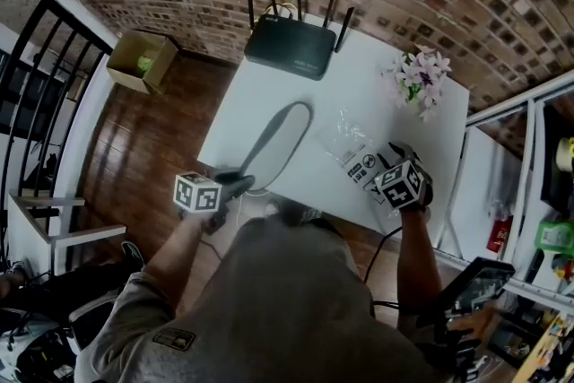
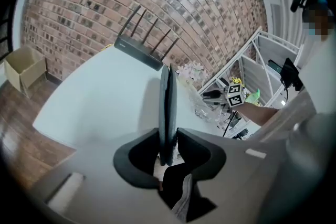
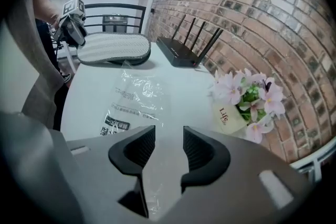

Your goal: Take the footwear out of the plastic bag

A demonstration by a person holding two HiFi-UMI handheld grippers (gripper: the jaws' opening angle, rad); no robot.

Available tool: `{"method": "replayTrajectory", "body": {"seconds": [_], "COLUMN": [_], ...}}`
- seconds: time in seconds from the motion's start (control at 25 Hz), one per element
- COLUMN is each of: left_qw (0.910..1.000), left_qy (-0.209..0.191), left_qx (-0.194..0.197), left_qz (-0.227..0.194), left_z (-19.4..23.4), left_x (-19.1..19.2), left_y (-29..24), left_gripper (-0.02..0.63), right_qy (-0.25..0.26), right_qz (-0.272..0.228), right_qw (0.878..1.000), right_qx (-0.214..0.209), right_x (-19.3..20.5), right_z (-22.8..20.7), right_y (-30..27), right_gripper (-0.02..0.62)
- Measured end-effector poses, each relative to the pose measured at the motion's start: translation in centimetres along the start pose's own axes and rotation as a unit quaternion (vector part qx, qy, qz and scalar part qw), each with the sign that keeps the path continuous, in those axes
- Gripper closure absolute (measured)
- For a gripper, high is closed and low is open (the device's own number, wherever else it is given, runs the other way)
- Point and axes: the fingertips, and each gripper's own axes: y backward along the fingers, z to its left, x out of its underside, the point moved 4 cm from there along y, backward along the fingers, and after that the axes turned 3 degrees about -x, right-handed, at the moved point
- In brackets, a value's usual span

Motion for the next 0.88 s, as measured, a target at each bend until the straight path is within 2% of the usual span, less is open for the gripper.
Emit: {"method": "replayTrajectory", "body": {"seconds": [0.28, 0.48, 0.56, 0.72, 0.88], "left_qw": [0.9997, 0.9996, 0.9994, 0.9984, 0.9957], "left_qy": [0.017, 0.015, 0.015, -0.012, -0.058], "left_qx": [-0.013, -0.019, -0.026, -0.047, -0.061], "left_qz": [-0.007, 0.013, 0.016, 0.029, 0.038], "left_z": [-0.3, -0.4, -0.3, 0.0, 0.2], "left_x": [0.1, 1.0, 1.3, 1.8, 1.8], "left_y": [-0.9, -1.6, -1.6, -1.7, -1.8], "left_gripper": [0.493, 0.426, 0.425, 0.386, 0.329], "right_qy": [0.016, 0.032, 0.034, 0.035, 0.033], "right_qz": [-0.048, -0.071, -0.078, -0.087, -0.092], "right_qw": [0.999, 0.997, 0.996, 0.996, 0.995], "right_qx": [0.010, 0.004, 0.003, -0.001, -0.001], "right_x": [-2.6, -4.5, -5.0, -5.5, -5.7], "right_z": [1.1, 2.6, 3.1, 3.8, 4.2], "right_y": [2.0, 2.6, 2.7, 3.0, 3.0], "right_gripper": [0.414, 0.414, 0.414, 0.414, 0.416]}}
